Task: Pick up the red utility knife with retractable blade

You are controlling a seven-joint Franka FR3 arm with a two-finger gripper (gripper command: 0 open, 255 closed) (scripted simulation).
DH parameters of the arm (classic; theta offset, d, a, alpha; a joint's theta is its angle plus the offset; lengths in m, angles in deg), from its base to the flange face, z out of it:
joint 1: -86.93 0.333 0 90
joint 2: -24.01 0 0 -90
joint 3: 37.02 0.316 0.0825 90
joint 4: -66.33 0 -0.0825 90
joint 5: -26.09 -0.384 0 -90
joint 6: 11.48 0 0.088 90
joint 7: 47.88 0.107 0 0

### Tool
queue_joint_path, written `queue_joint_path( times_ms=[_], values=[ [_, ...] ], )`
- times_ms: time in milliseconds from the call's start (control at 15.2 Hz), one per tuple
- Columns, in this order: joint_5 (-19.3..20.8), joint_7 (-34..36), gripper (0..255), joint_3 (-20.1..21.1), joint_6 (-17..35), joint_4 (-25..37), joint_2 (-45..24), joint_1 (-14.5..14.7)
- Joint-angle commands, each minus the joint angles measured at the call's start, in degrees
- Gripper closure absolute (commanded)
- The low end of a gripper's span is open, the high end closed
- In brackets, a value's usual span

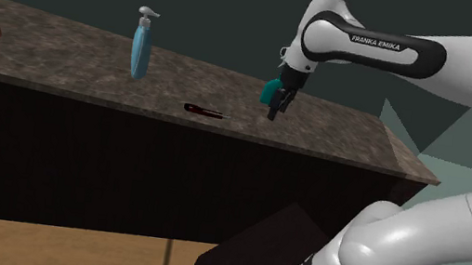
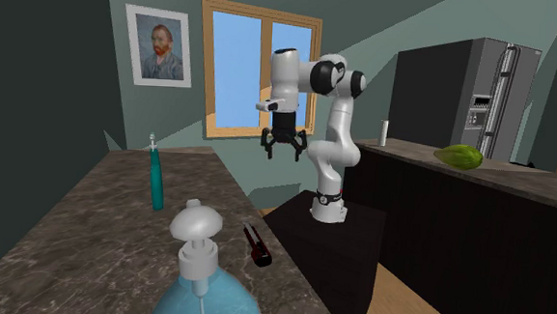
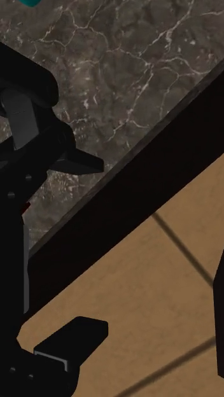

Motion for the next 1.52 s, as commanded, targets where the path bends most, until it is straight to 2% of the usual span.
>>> queue_joint_path(
  times_ms=[0, 594, 1188, 1452],
  values=[
    [-0.09, -3.97, 0, -0.84, 2.69, 1.87, -4.34, 0.79],
    [-2.55, -20.45, 0, -2.11, 9.89, 14.18, -23.31, 3.20],
    [-4.97, -34.35, 0, 0.50, 11.93, 31.27, -41.92, 3.95],
    [-5.11, -35.13, 0, 0.81, 13.97, 31.01, -43.66, 3.94]
  ],
)
